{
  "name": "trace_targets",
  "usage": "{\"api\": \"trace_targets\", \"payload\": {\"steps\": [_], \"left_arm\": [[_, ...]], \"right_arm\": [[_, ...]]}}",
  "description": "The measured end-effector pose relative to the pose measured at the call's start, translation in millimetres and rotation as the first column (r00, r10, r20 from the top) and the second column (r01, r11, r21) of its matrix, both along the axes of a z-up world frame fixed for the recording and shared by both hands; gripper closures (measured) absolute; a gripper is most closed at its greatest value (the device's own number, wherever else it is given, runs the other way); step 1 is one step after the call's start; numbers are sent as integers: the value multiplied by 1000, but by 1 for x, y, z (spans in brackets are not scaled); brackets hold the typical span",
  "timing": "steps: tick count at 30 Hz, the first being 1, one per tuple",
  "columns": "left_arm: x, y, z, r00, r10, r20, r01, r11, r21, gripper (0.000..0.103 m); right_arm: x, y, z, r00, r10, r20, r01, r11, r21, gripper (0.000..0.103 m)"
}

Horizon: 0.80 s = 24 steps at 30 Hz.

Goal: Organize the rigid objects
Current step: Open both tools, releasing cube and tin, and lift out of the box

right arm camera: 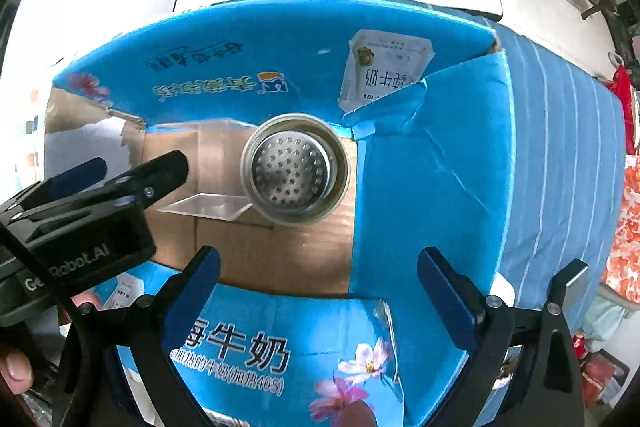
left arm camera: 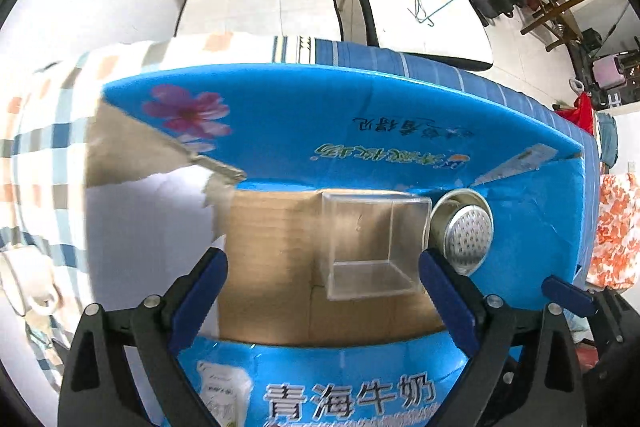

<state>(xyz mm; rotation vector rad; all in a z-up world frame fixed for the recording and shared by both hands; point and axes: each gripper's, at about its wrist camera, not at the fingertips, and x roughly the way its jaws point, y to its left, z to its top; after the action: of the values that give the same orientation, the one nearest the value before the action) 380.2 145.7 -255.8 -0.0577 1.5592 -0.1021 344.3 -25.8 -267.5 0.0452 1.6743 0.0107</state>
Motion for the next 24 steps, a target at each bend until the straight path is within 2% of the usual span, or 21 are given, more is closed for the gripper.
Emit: {"api": "trace_targets", "payload": {"steps": [6, 10, 12, 17, 24], "left_arm": [[-21, 1, 35, 993, -25, 118, 16, 997, 77, 5], [-41, 3, 54, 984, -21, 179, 6, 997, 83, 5], [-49, 3, 63, 979, -21, 203, 5, 997, 82, 5], [-73, 1, 84, 968, -12, 250, -6, 998, 69, 5], [-104, -3, 120, 948, -19, 318, -15, 994, 104, 5]], "right_arm": [[-27, 8, 28, 998, 17, 56, -16, 1000, -10, 2], [-47, 13, 53, 994, 19, 112, -18, 1000, -10, 2], [-50, 16, 53, 991, 17, 135, -16, 1000, -7, 2], [-76, 21, 86, 979, 20, 204, -23, 1000, 11, 2], [-98, 20, 120, 964, 38, 264, -52, 998, 45, 2]]}}
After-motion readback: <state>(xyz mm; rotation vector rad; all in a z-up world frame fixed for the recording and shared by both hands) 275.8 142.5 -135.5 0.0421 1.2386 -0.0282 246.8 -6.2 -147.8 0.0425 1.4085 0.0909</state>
